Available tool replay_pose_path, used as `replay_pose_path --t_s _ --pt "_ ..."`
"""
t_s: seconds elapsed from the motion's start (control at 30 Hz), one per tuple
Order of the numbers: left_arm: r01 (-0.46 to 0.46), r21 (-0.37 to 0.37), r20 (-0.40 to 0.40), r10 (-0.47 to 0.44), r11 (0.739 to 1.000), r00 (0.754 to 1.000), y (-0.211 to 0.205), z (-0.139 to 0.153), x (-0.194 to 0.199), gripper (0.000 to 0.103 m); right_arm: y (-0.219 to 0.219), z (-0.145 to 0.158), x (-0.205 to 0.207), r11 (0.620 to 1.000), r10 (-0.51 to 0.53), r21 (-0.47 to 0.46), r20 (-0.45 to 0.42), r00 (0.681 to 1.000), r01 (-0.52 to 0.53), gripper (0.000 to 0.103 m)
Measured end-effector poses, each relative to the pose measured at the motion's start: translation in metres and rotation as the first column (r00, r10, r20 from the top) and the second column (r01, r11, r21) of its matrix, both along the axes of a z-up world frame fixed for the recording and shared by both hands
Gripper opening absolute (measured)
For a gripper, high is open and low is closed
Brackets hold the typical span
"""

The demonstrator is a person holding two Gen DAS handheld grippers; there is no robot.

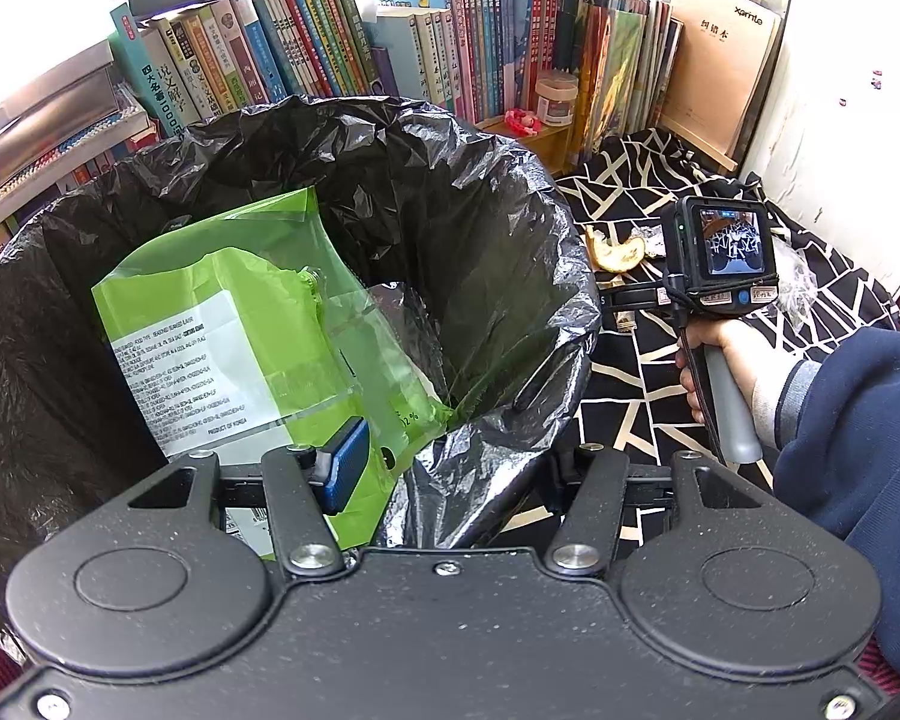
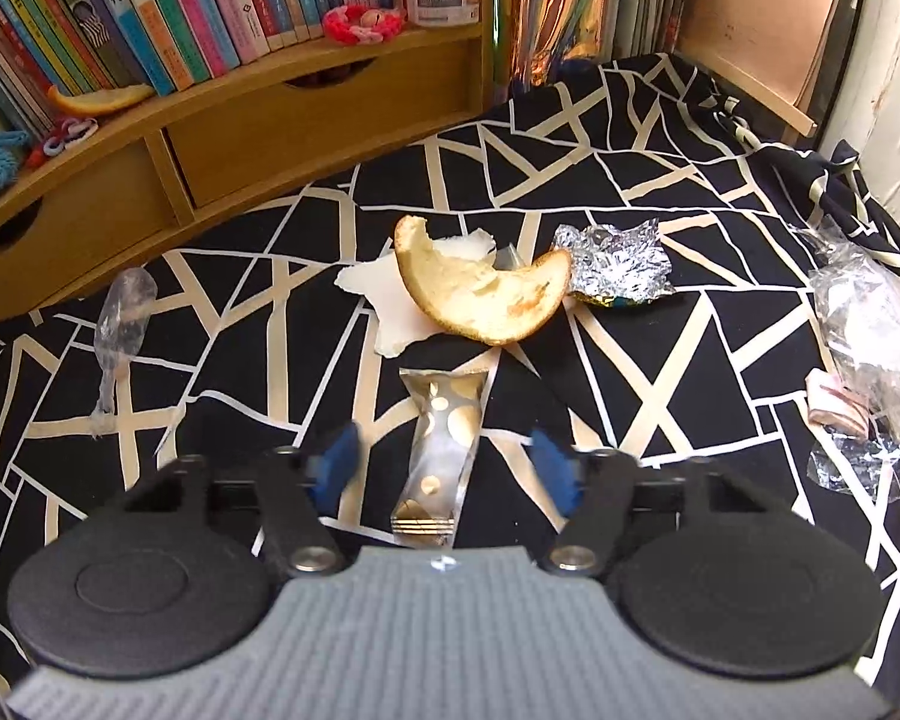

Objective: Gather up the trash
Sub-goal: 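Close the right tool on the clear snack wrapper and lift, then carry the wrapper over the trash bag and open the right tool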

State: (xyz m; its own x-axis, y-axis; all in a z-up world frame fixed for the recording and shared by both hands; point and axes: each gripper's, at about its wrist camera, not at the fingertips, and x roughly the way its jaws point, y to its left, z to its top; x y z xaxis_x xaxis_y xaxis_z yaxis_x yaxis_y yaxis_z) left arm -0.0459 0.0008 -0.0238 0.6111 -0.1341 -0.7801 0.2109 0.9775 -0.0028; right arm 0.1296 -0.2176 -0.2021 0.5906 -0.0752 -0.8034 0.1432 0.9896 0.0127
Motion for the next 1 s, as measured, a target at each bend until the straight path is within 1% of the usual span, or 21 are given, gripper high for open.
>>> replay_pose_path --t_s 0.03,0.07,0.1,0.23,0.3,0.37,0.5,0.6,0.63,0.7,0.77,0.8,0.87,0.9,0.93,1.0 --pt "0.0 0.0 0.0 0.0 1.0 1.0 0.0 0.0 0.0 0.054 0.001 0.001 0.0 1.0 -0.003 -0.01 0.002 1.0 0.003 0.044" --pt "0.0 0.0 0.0 0.0 1.0 1.0 0.0 0.0 0.0 0.054 0.001 0.002 -0.001 1.0 -0.006 -0.017 0.005 1.0 0.006 0.036" --pt "0.0 0.0 0.0 0.0 1.0 1.0 0.0 0.0 0.0 0.054 0.002 0.003 -0.001 1.0 -0.009 -0.017 0.006 1.0 0.009 0.023" --pt "0.0 0.0 0.0 0.0 1.0 1.0 0.0 0.0 0.0 0.054 0.002 0.012 -0.002 1.0 -0.018 0.007 0.031 0.999 0.018 0.02" --pt "0.0 0.0 0.0 0.0 1.0 1.0 0.0 0.0 0.0 0.054 0.005 0.022 -0.003 1.0 -0.014 0.012 0.057 0.998 0.014 0.02" --pt "0.0 0.001 0.001 0.0 1.0 1.0 0.0 0.0 0.0 0.054 0.008 0.035 -0.003 0.999 -0.012 0.036 0.091 0.996 0.008 0.019" --pt "0.0 0.002 0.004 0.0 1.0 1.0 0.0 0.001 0.0 0.054 0.017 0.075 -0.007 0.995 0.009 0.098 0.179 0.984 -0.027 0.019" --pt "0.0 0.002 0.004 0.0 1.0 1.0 0.0 0.001 -0.001 0.054 0.028 0.117 -0.015 0.98 0.06 0.169 0.271 0.961 -0.109 0.019" --pt "0.0 0.003 0.005 -0.001 1.0 1.0 0.0 0.001 -0.001 0.054 0.032 0.131 -0.018 0.971 0.083 0.19 0.302 0.95 -0.145 0.019" --pt "0.001 0.003 0.005 -0.001 1.0 1.0 0.0 0.001 -0.001 0.054 0.042 0.161 -0.028 0.945 0.144 0.224 0.373 0.917 -0.24 0.019" --pt "0.001 0.003 0.005 -0.001 1.0 1.0 0.001 0.001 -0.001 0.054 0.053 0.187 -0.039 0.905 0.205 0.255 0.438 0.875 -0.34 0.019" --pt "0.0 0.002 0.004 0.0 1.0 1.0 0.001 0.001 -0.001 0.054 0.057 0.198 -0.045 0.879 0.24 0.266 0.47 0.849 -0.396 0.019" --pt "0.0 0.003 0.005 0.0 1.0 1.0 0.001 0.001 -0.001 0.054 0.068 0.219 -0.058 0.815 0.317 0.275 0.526 0.789 -0.51 0.019" --pt "0.0 0.003 0.005 0.0 1.0 1.0 0.001 0.001 -0.001 0.054 0.072 0.225 -0.062 0.787 0.348 0.273 0.543 0.764 -0.553 0.019" --pt "0.0 0.003 0.005 0.0 1.0 1.0 0.001 0.001 -0.001 0.054 0.08 0.232 -0.069 0.752 0.387 0.266 0.563 0.73 -0.603 0.019" --pt "0.001 0.003 0.005 -0.001 1.0 1.0 0.001 0.001 -0.001 0.054 0.093 0.241 -0.078 0.696 0.447 0.248 0.586 0.676 -0.674 0.02"
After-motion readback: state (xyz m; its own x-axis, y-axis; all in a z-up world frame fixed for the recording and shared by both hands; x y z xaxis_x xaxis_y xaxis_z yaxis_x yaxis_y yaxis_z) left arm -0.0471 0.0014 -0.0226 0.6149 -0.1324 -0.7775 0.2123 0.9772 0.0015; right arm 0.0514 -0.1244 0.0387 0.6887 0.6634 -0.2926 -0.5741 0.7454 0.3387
